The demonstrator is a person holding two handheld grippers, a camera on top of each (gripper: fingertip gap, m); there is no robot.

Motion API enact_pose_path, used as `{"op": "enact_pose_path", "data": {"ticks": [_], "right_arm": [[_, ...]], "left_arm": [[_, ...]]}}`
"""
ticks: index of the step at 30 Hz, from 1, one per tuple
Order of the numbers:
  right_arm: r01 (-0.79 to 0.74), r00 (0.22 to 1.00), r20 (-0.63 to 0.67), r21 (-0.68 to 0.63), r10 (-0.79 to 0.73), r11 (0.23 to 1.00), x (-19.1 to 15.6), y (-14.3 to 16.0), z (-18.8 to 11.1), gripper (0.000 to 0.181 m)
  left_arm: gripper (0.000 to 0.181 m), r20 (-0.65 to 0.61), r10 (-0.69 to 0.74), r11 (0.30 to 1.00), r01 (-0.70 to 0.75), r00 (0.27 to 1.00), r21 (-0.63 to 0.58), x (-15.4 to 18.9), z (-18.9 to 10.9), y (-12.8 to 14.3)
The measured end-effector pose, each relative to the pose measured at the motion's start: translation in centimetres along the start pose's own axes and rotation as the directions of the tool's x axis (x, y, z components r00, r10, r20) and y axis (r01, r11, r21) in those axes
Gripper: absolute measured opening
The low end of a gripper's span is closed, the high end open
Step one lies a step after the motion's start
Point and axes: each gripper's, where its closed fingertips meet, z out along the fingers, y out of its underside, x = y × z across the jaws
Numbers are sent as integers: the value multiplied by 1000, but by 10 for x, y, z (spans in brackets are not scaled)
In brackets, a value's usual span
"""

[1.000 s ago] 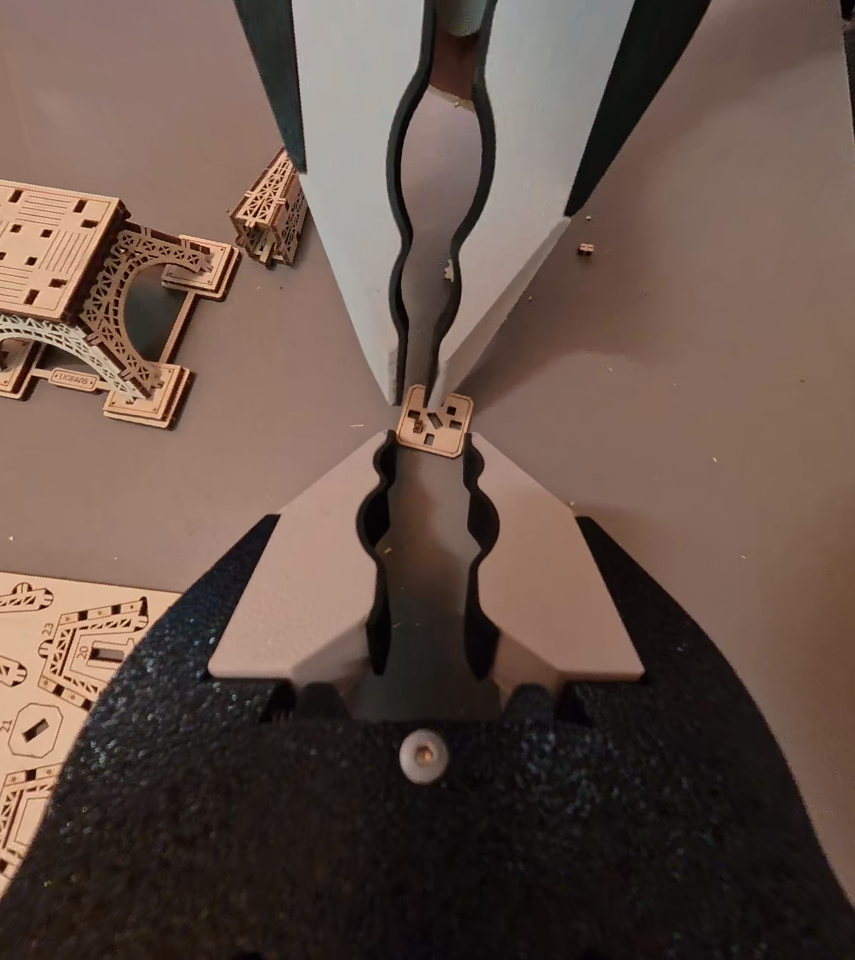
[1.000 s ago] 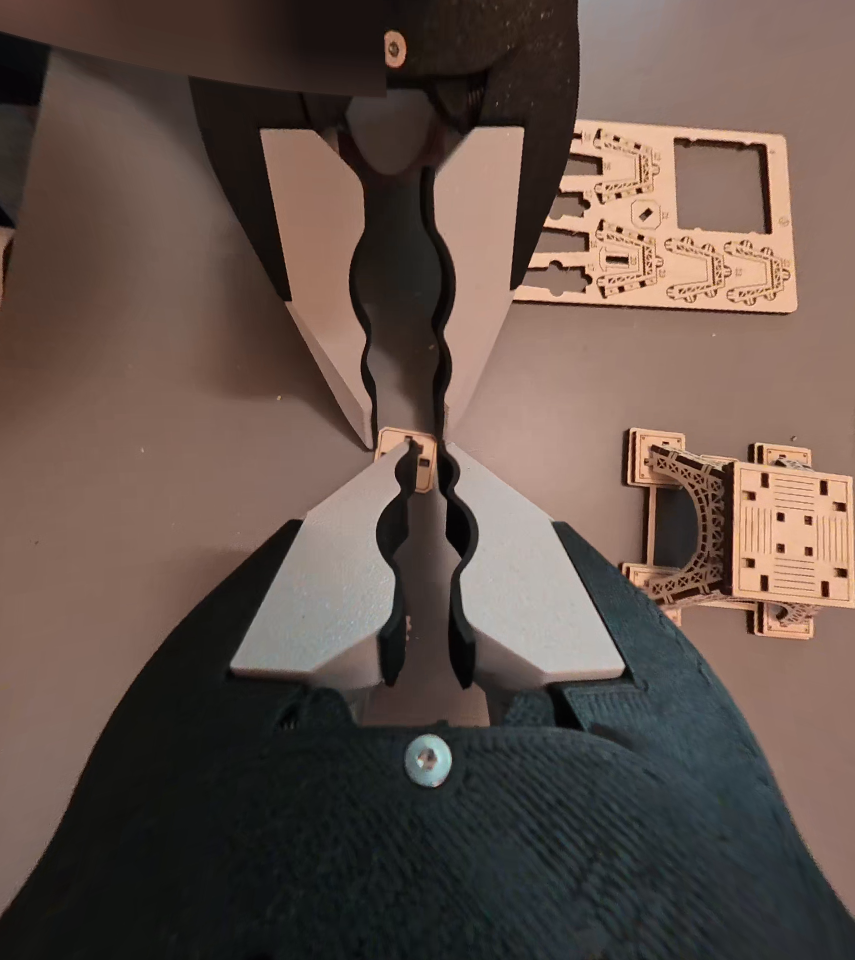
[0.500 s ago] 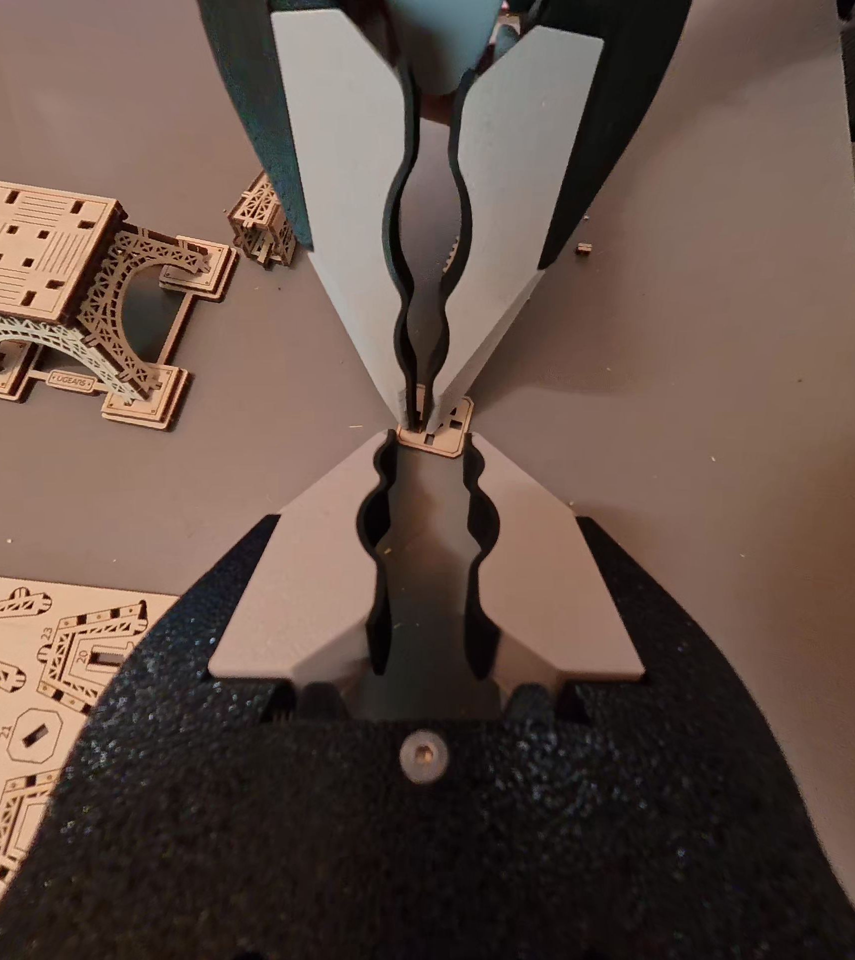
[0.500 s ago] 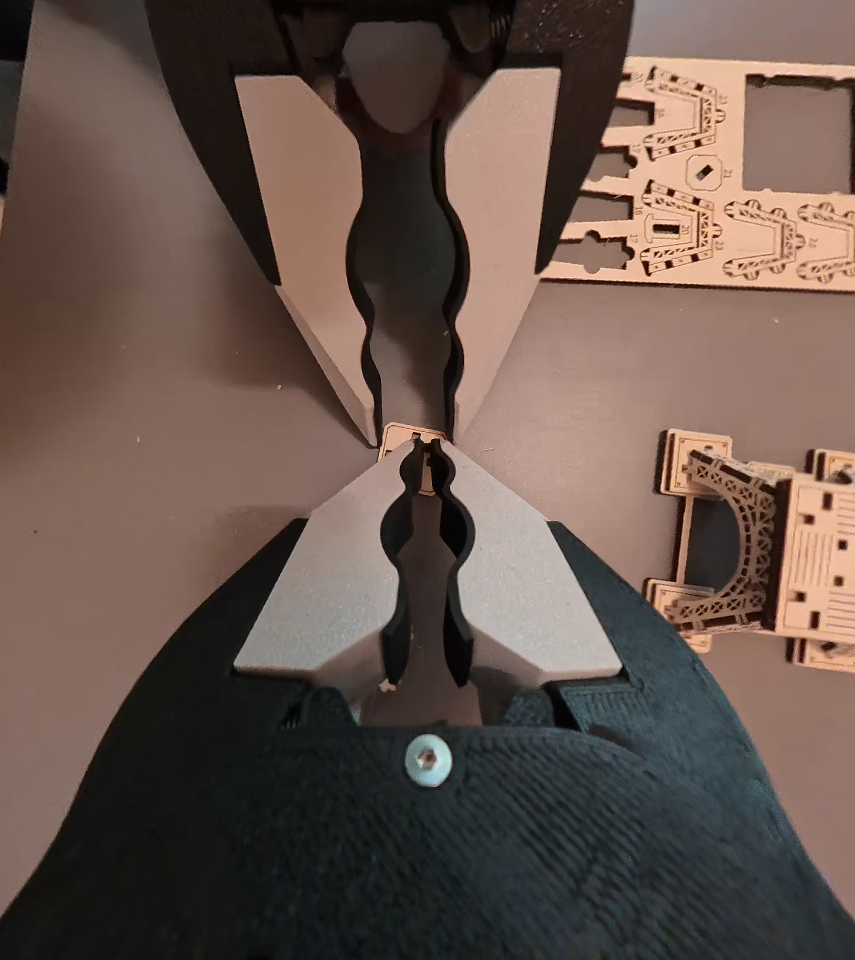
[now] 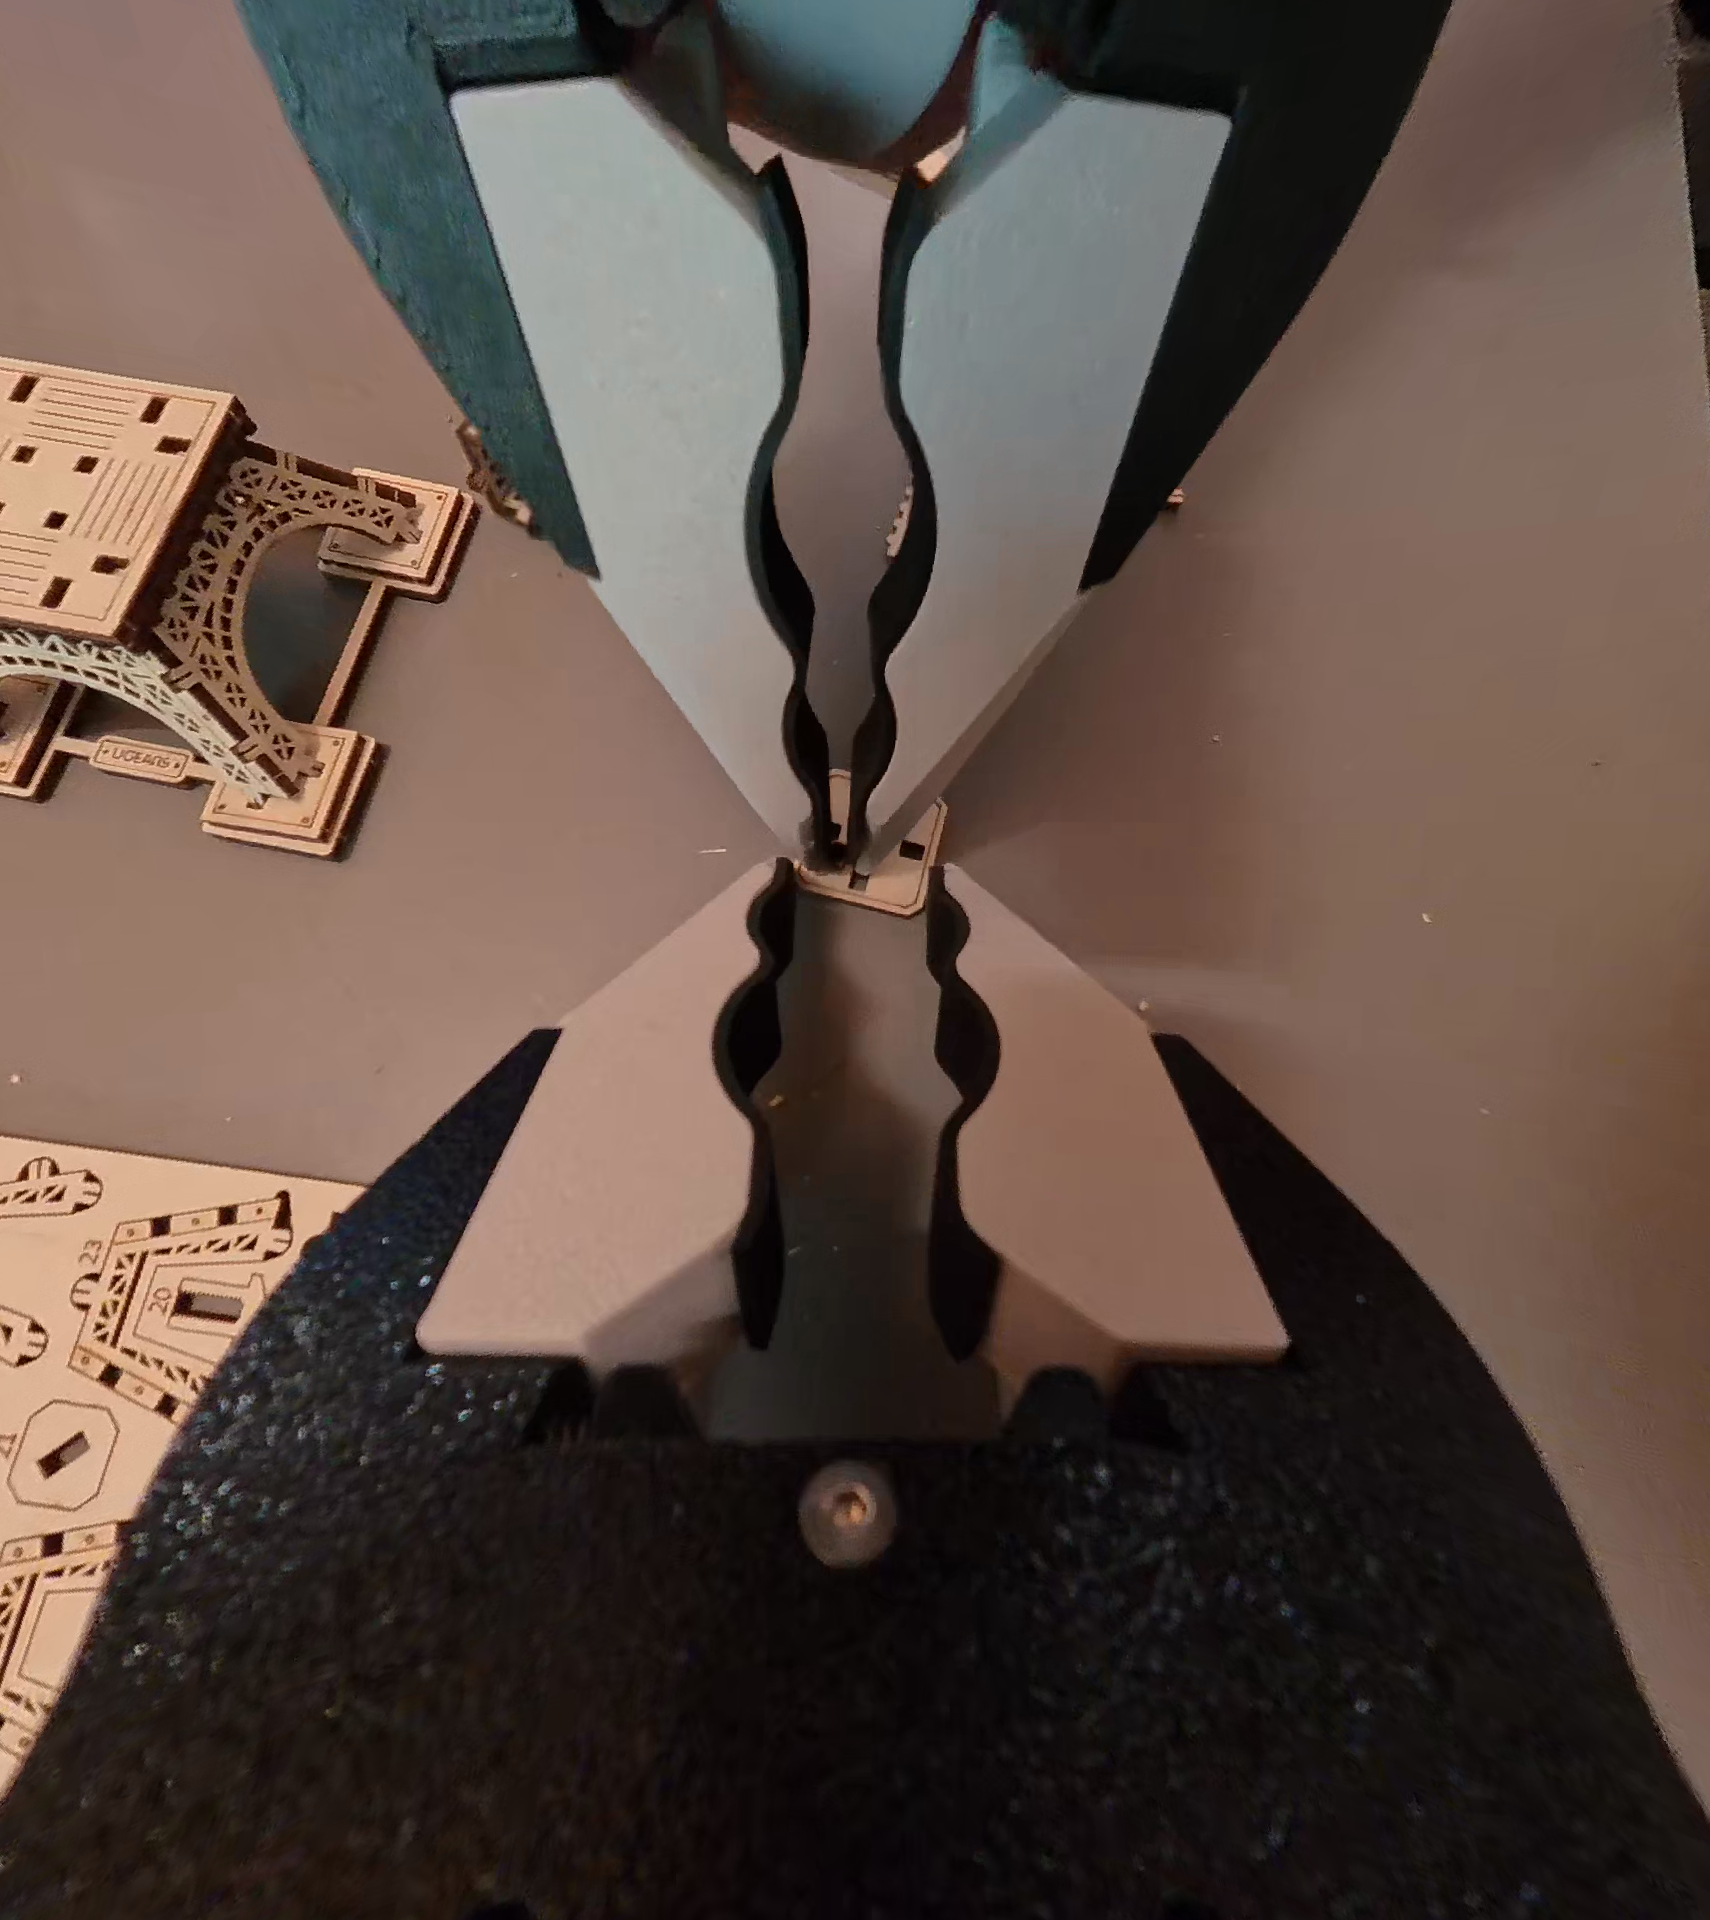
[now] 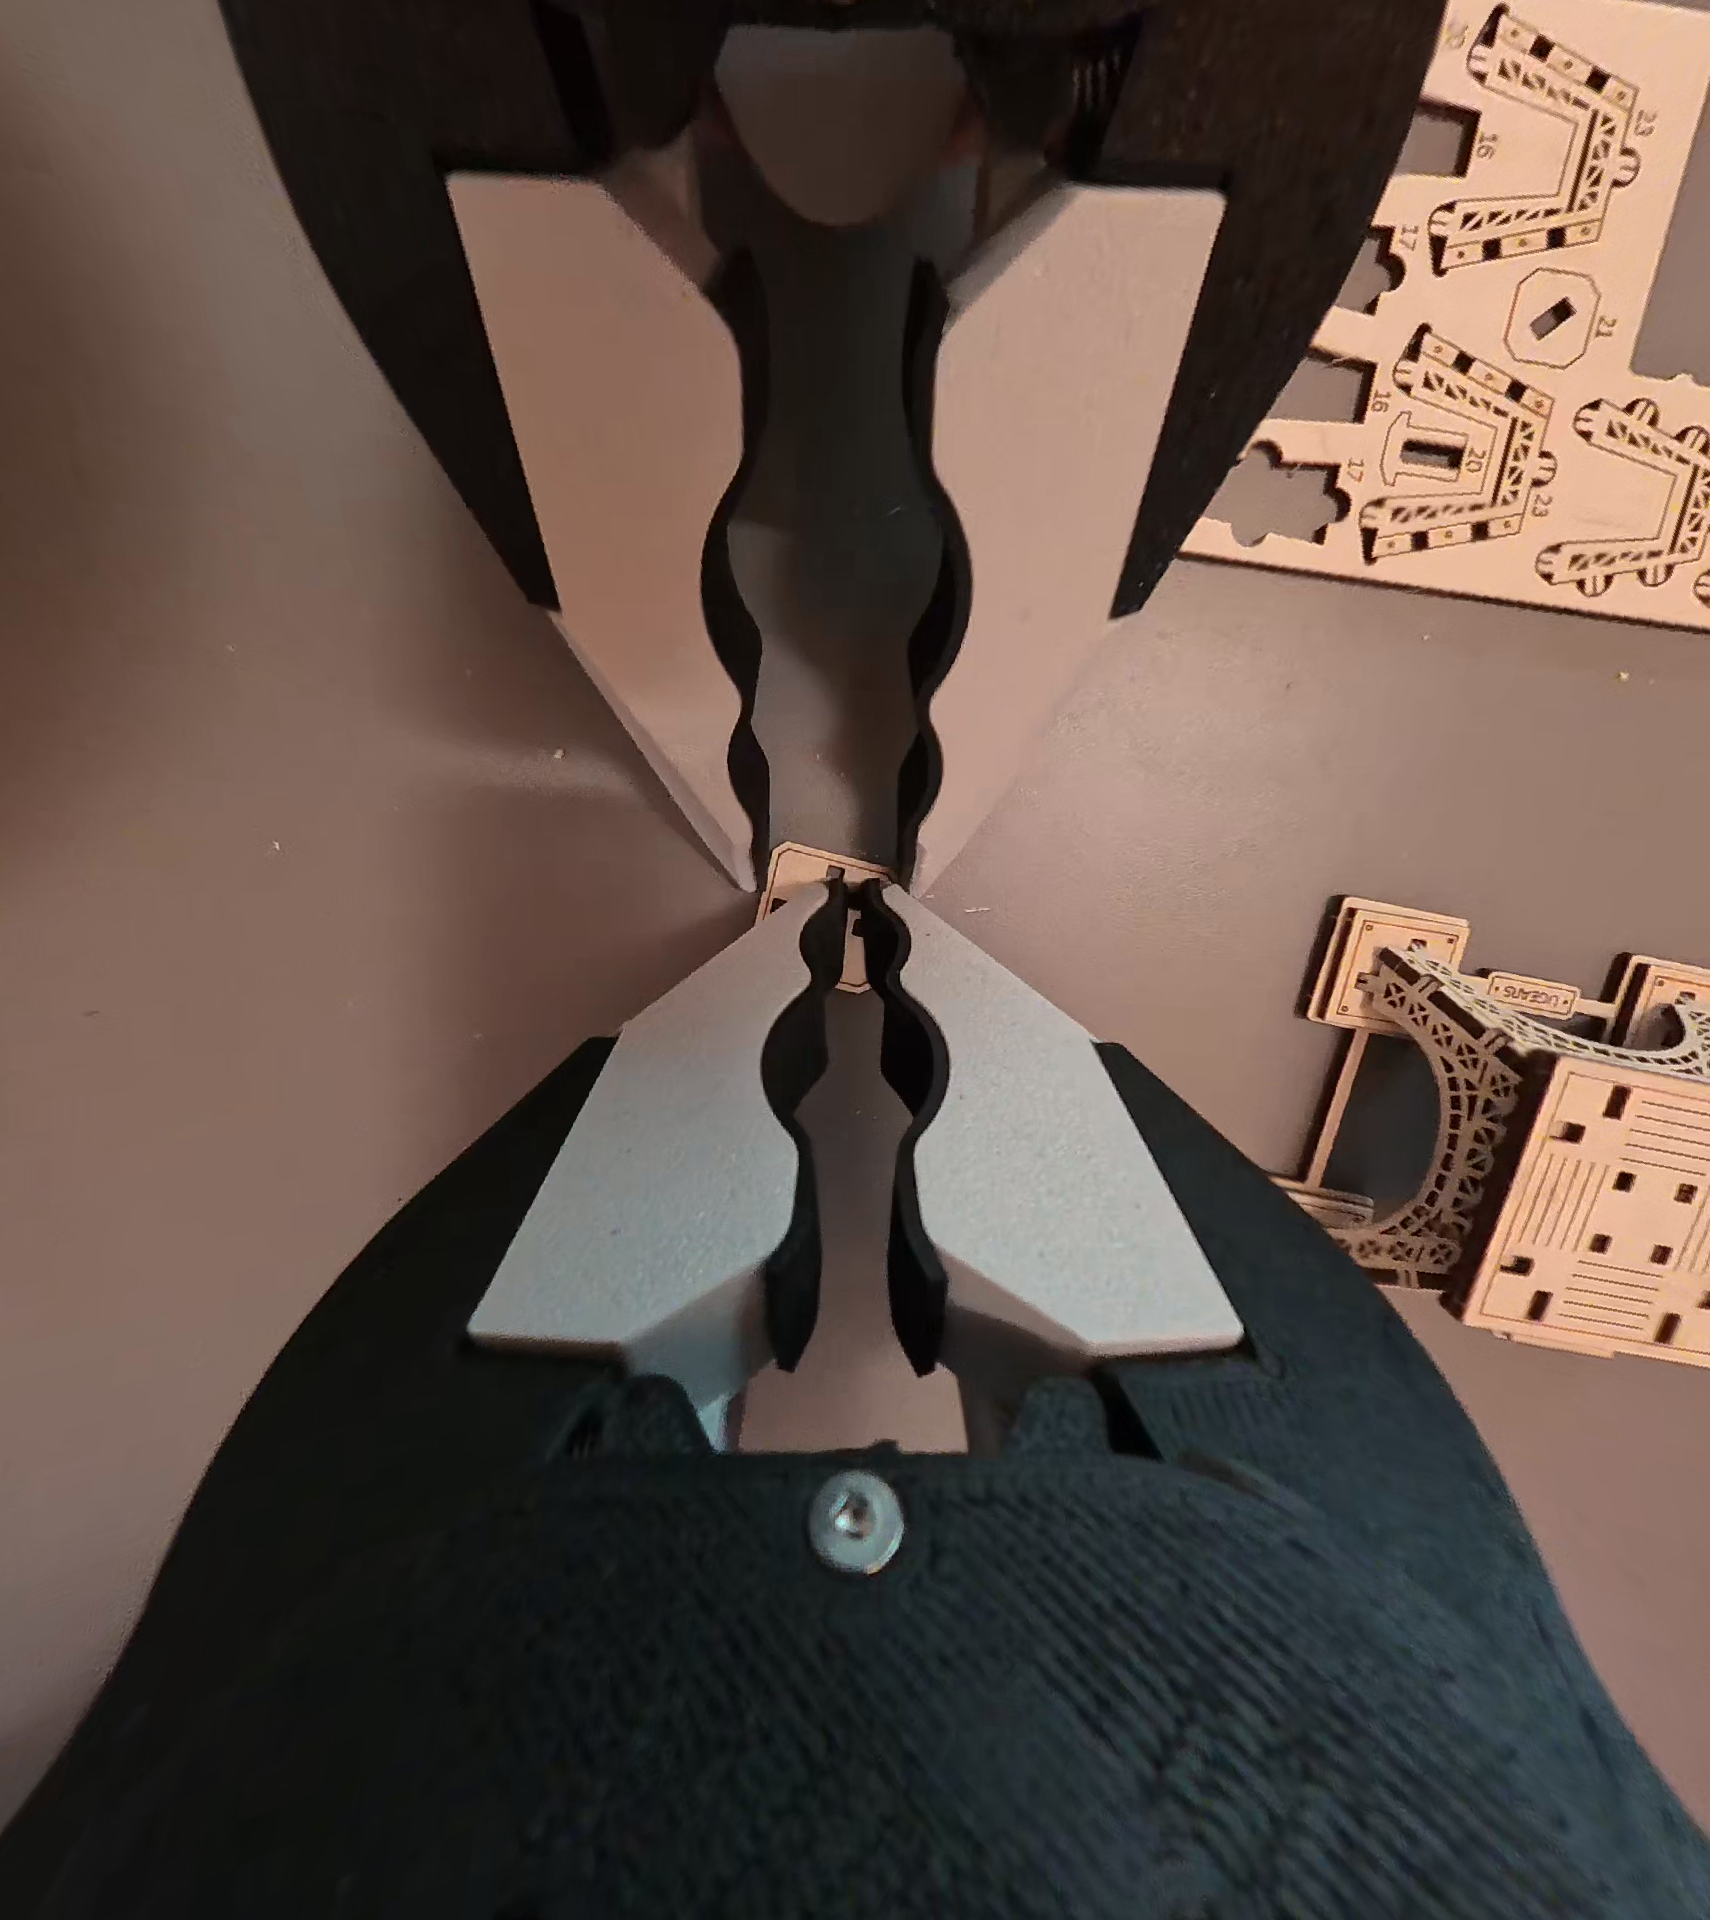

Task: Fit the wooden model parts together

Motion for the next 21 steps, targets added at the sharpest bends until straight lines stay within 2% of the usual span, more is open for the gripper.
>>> {"op": "enact_pose_path", "data": {"ticks": [2, 4, 10, 21], "right_arm": [[-8, 1000, -15, 61, 9, 998, 0, -1, -2, 2], [-49, 999, -11, 149, 51, 988, -3, -5, -7, 12], [-72, 988, -113, 243, 102, 967, 4, 2, -17, 4], [-52, 992, -102, 254, 80, 966, 1, -1, -4, 0]], "left_arm": [[24, 0, 1, 1000, -1, 1000, 0, 0, 0, 0], [24, 1, 1, 1000, -1, 1000, 1, 0, 0, 0], [24, -3, -2, 1000, 2, 1000, 1, 0, 0, 0], [24, -3, -3, 1000, 3, 1000, 1, 0, 0, 0]]}}
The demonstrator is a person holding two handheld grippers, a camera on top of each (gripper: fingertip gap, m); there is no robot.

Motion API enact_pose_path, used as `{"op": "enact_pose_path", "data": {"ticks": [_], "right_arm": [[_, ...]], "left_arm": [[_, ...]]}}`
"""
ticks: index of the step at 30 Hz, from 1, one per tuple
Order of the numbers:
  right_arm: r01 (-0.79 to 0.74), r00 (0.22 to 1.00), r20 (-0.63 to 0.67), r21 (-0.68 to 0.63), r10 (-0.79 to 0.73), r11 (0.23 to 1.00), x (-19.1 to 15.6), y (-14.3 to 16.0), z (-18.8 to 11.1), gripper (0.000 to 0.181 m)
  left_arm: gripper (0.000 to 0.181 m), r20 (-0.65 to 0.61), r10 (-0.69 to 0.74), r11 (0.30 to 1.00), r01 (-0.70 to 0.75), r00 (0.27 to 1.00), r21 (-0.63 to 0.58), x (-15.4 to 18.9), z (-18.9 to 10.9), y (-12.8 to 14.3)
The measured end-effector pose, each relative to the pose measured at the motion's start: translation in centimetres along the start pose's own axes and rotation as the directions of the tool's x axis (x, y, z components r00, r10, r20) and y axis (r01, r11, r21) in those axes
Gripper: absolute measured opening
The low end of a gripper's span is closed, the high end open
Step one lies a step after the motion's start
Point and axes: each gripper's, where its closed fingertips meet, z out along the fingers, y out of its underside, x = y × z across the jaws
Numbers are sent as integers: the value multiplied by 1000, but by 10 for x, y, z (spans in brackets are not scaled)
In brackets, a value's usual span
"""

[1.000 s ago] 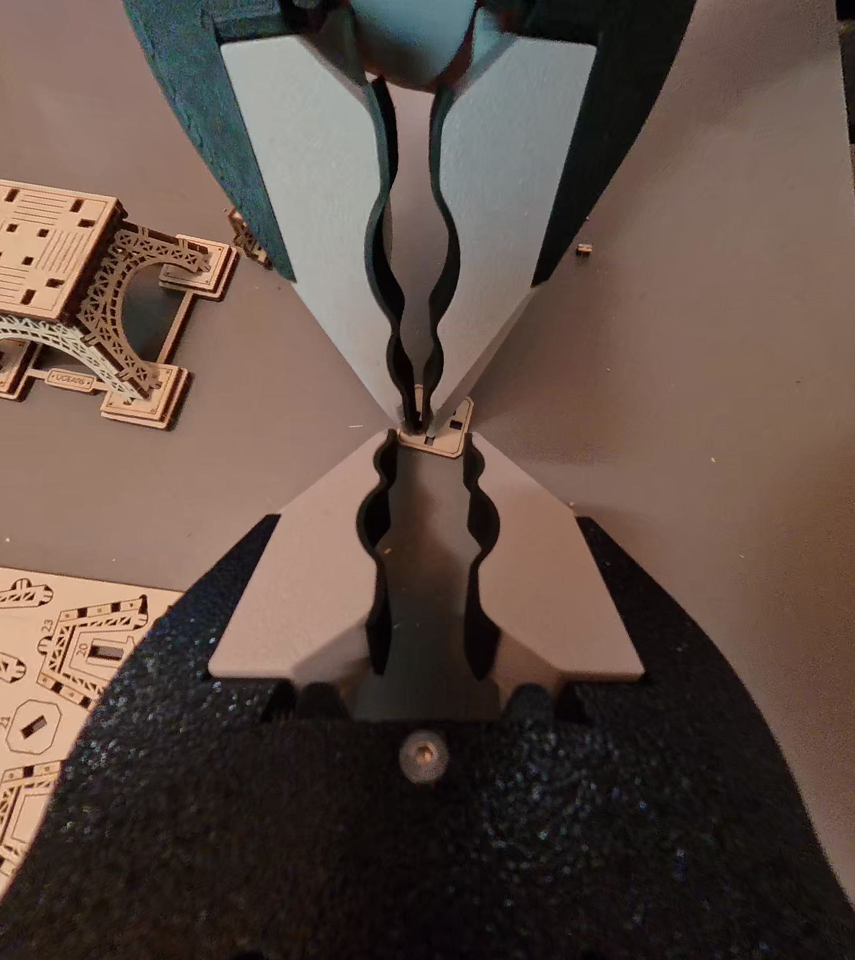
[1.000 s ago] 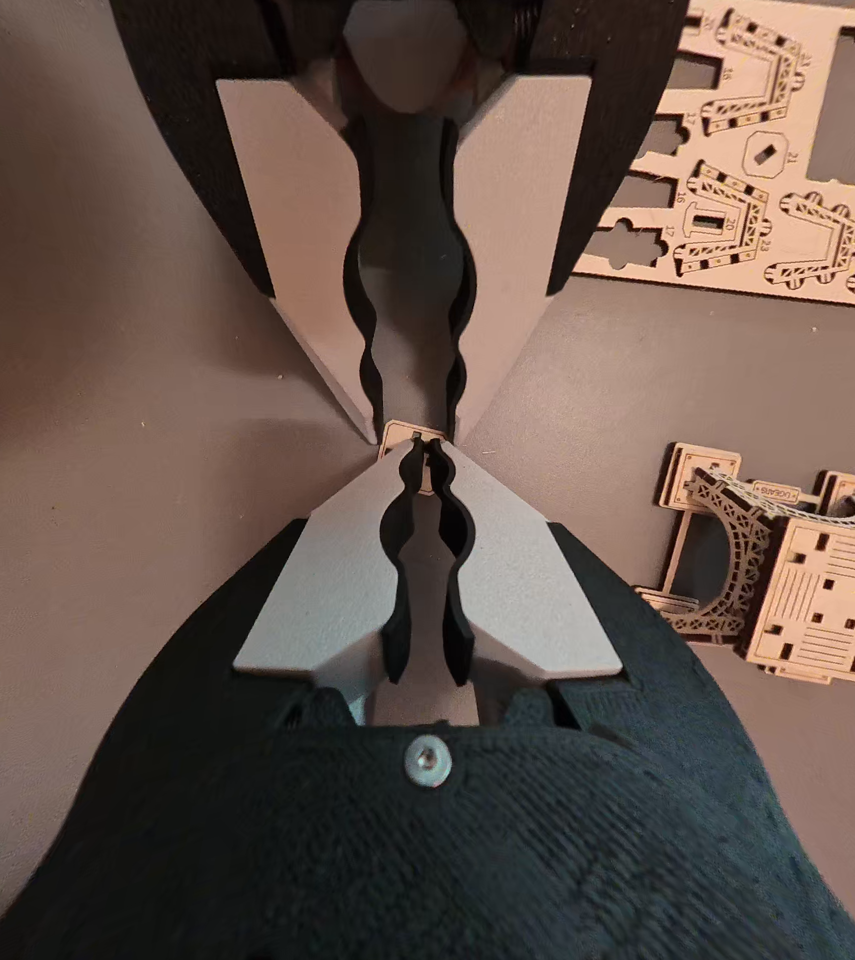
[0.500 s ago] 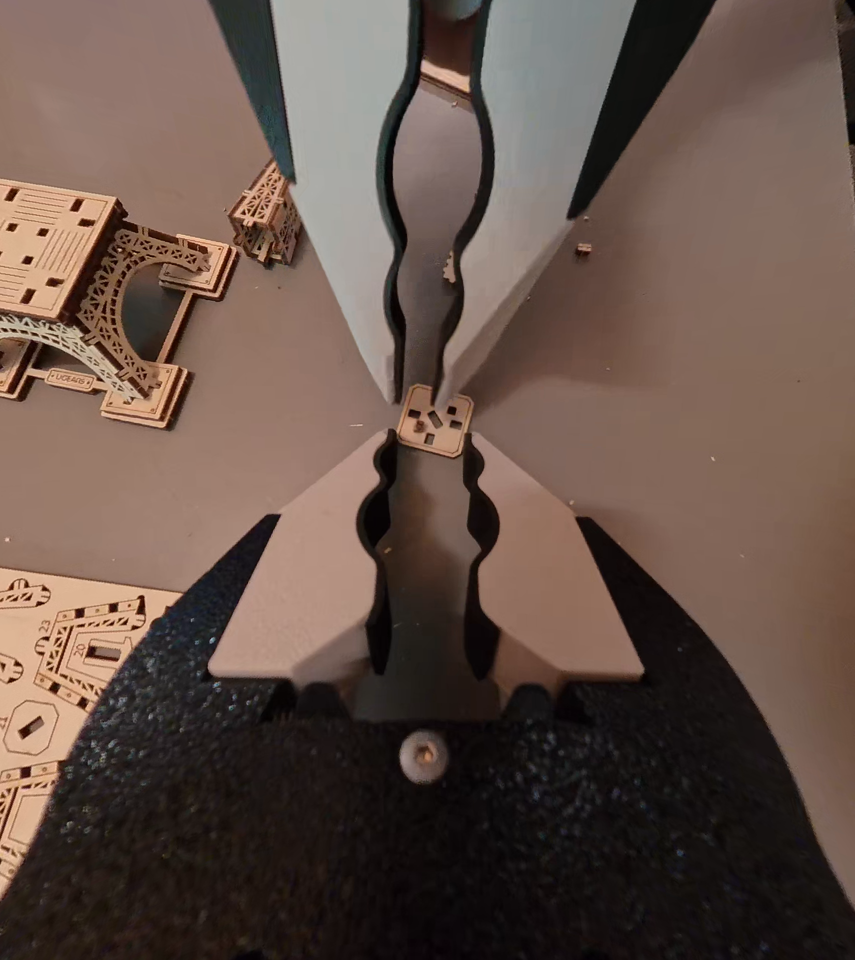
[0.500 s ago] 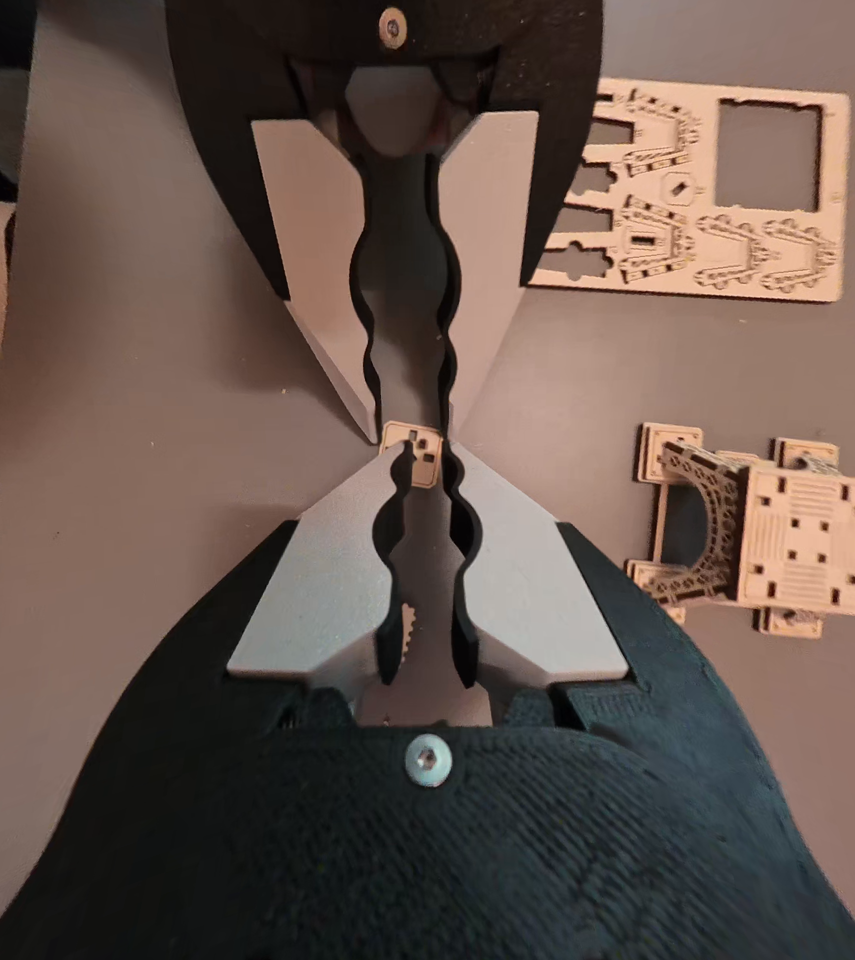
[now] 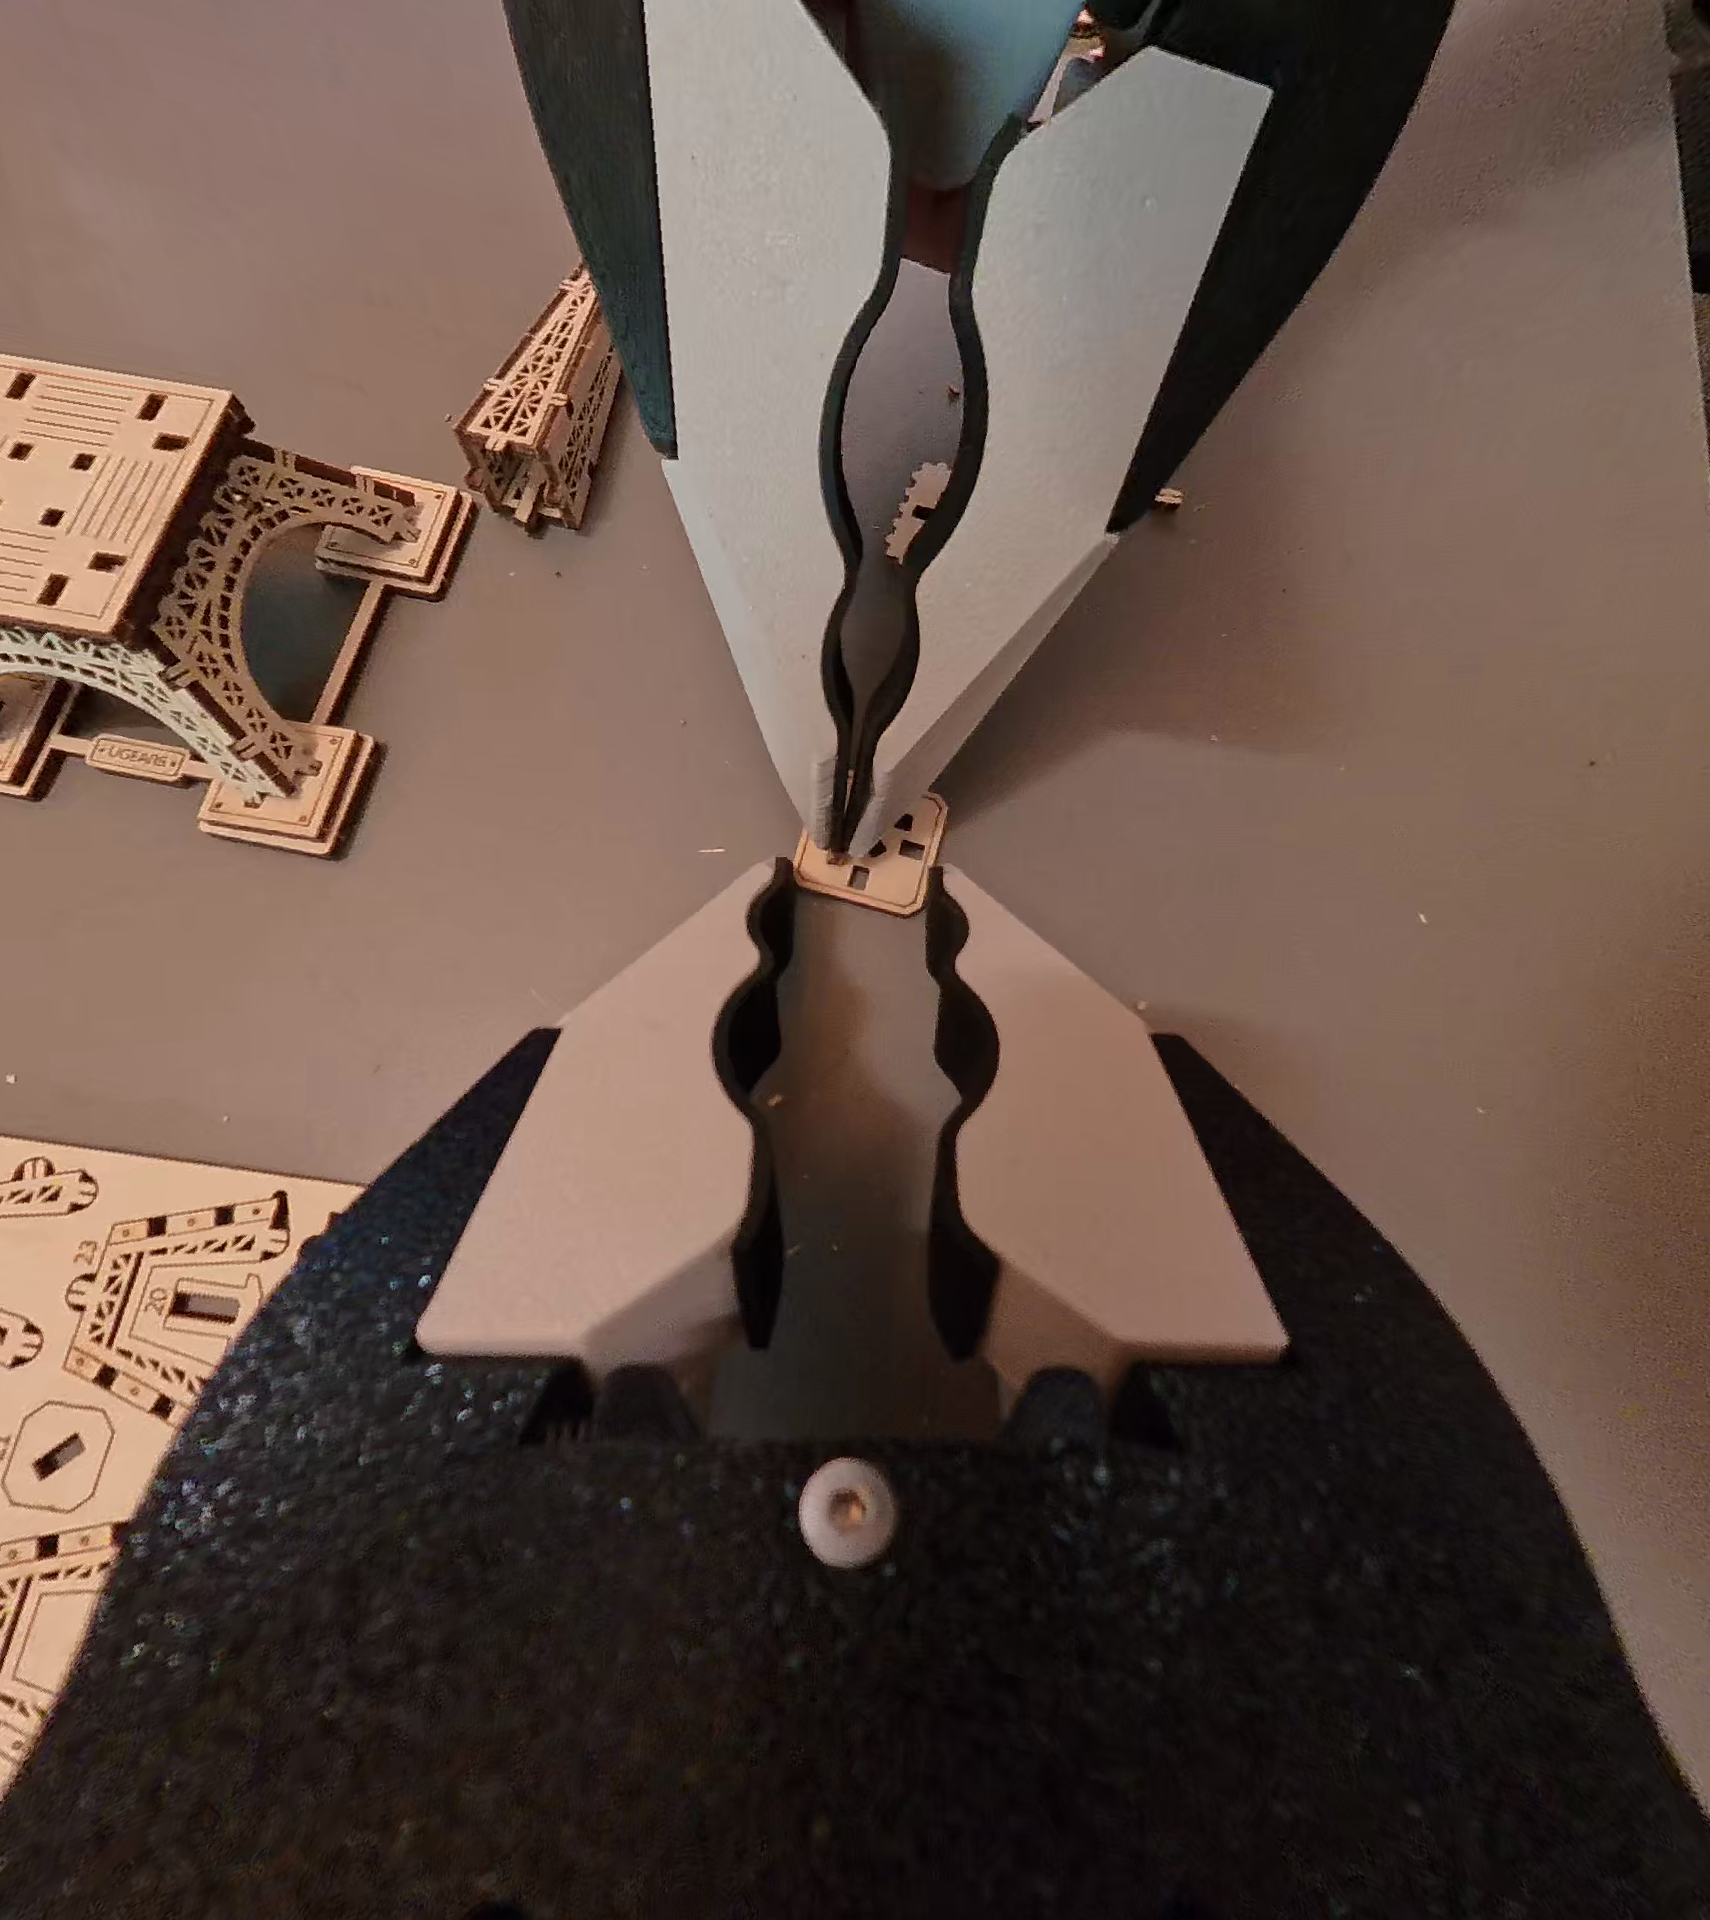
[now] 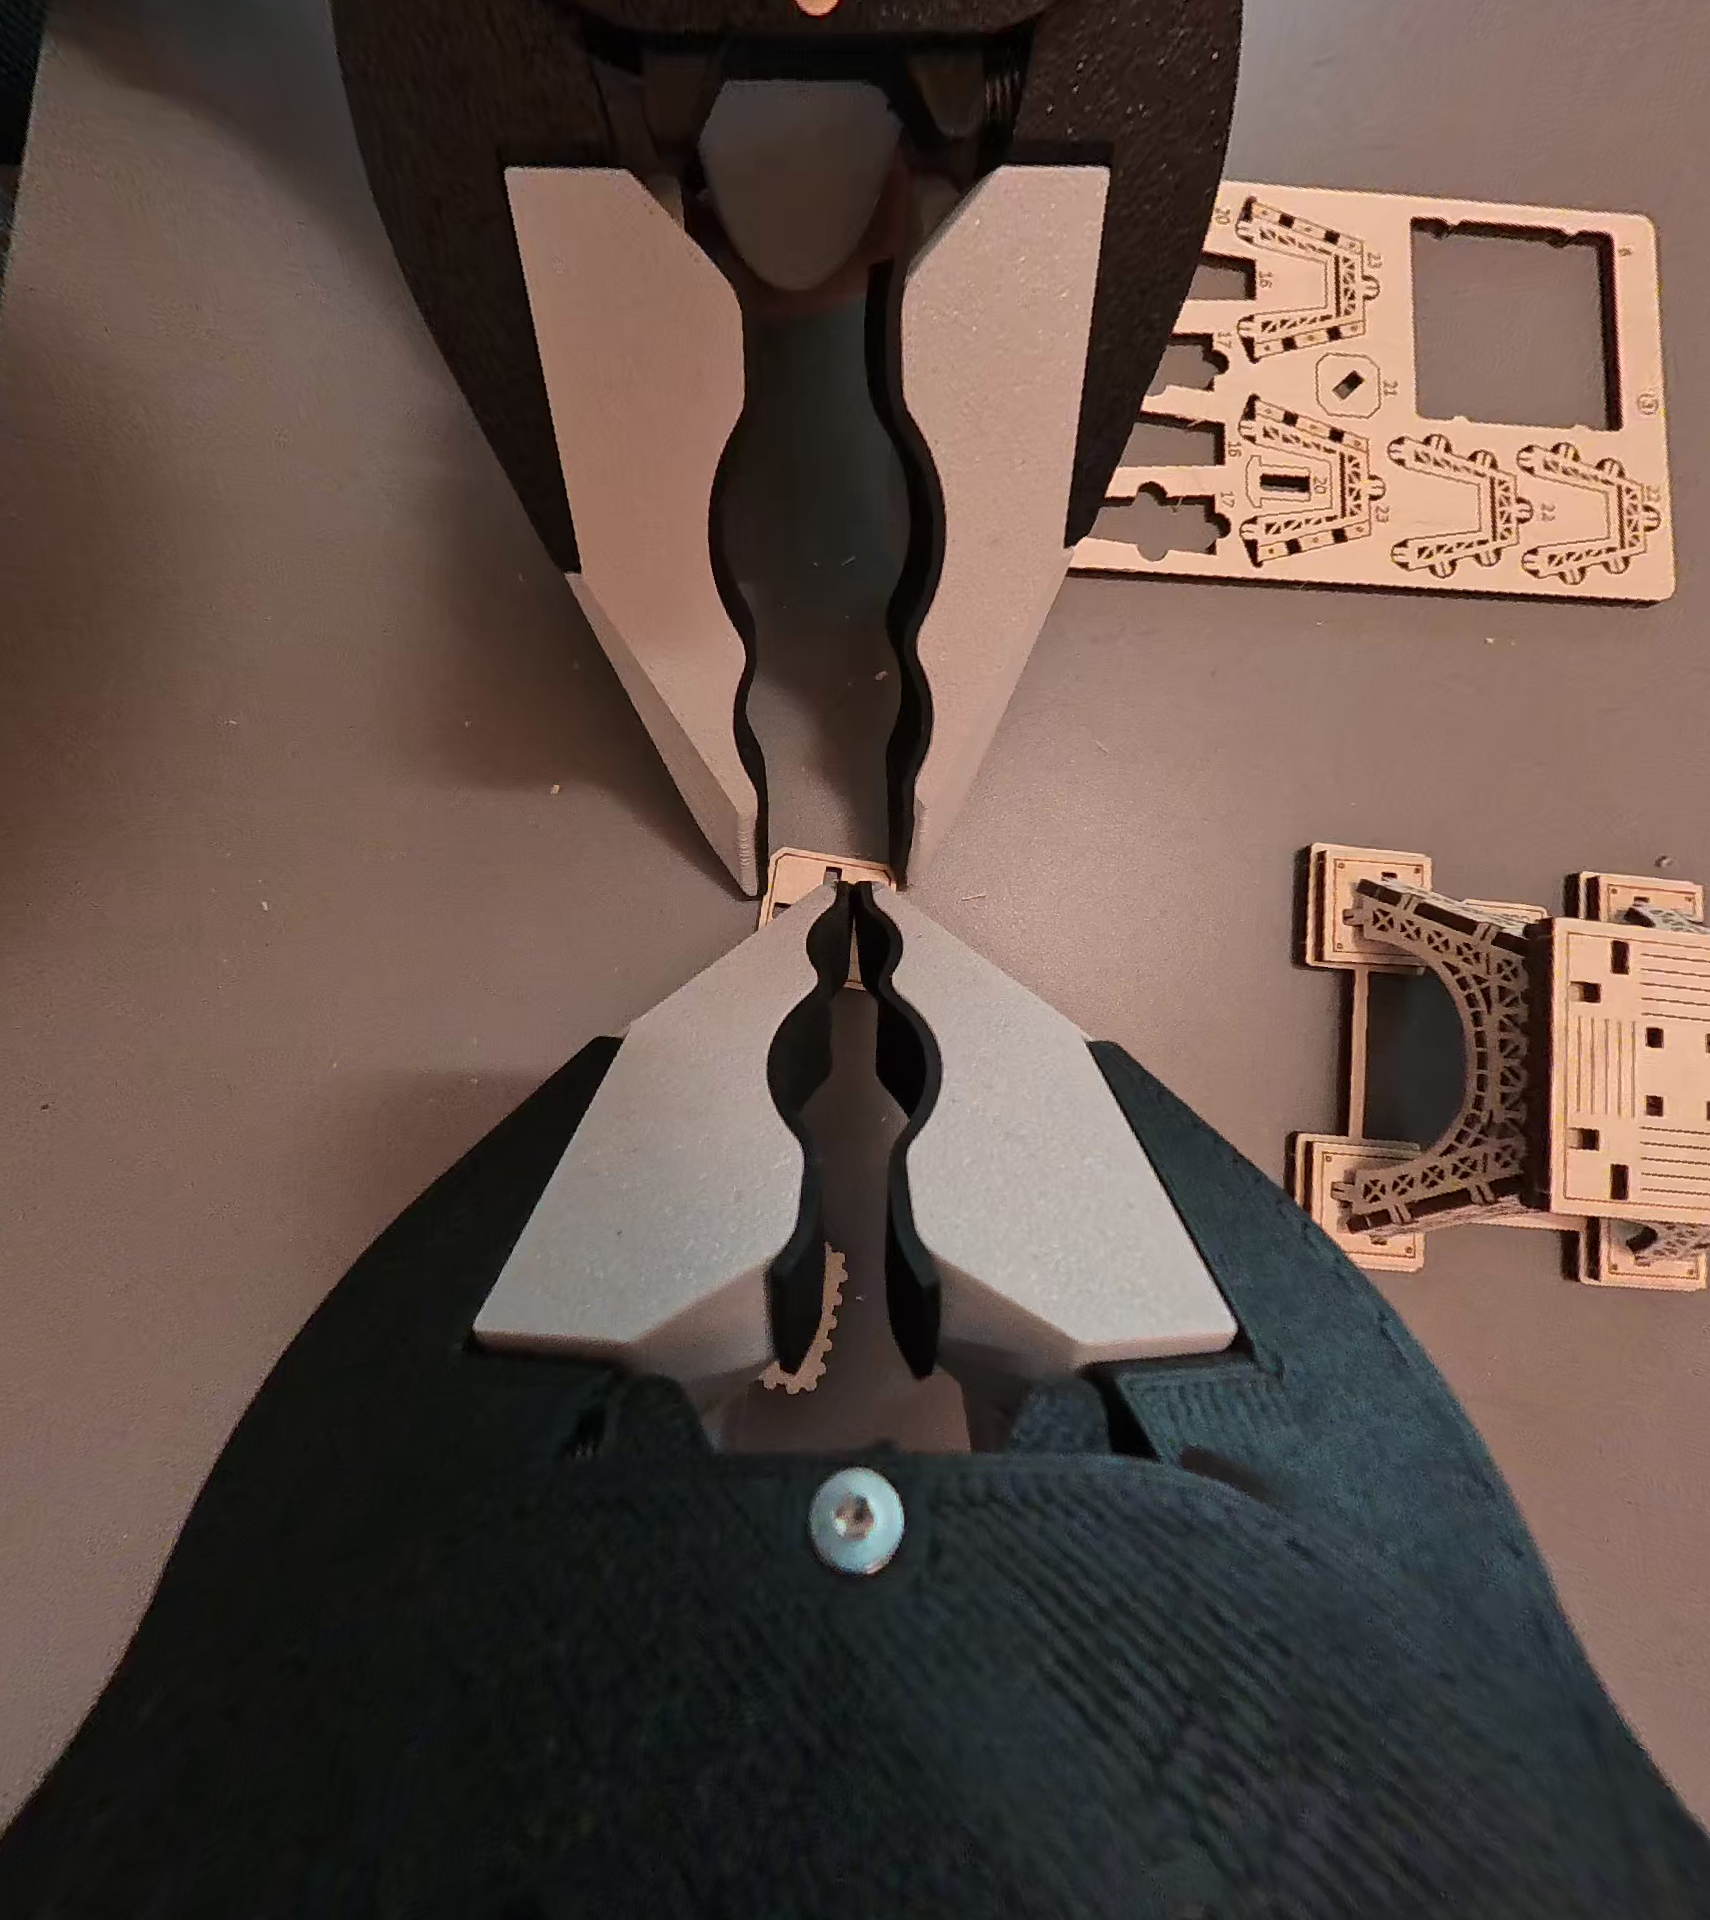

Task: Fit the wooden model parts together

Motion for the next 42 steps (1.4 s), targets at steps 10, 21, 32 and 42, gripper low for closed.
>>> {"op": "enact_pose_path", "data": {"ticks": [10, 21, 32, 42], "right_arm": [[-8, 996, 90, -75, 15, 997, -1, 1, 1, 0], [-26, 990, 133, -81, 36, 996, 0, 1, 2, 0], [4, 1000, -25, 97, -2, 995, 0, -1, -4, 2], [-1, 1000, 27, 66, -1, 998, 1, 1, -1, 0]], "left_arm": [[24, 1, 0, 1000, 0, 1000, 0, 0, 0, 0], [24, 3, -3, 1000, 3, 1000, 0, -1, 0, 0], [24, -2, -4, 1000, 4, 1000, 0, 0, 0, 0], [24, -3, -4, 1000, 4, 1000, 0, 0, 0, 0]]}}
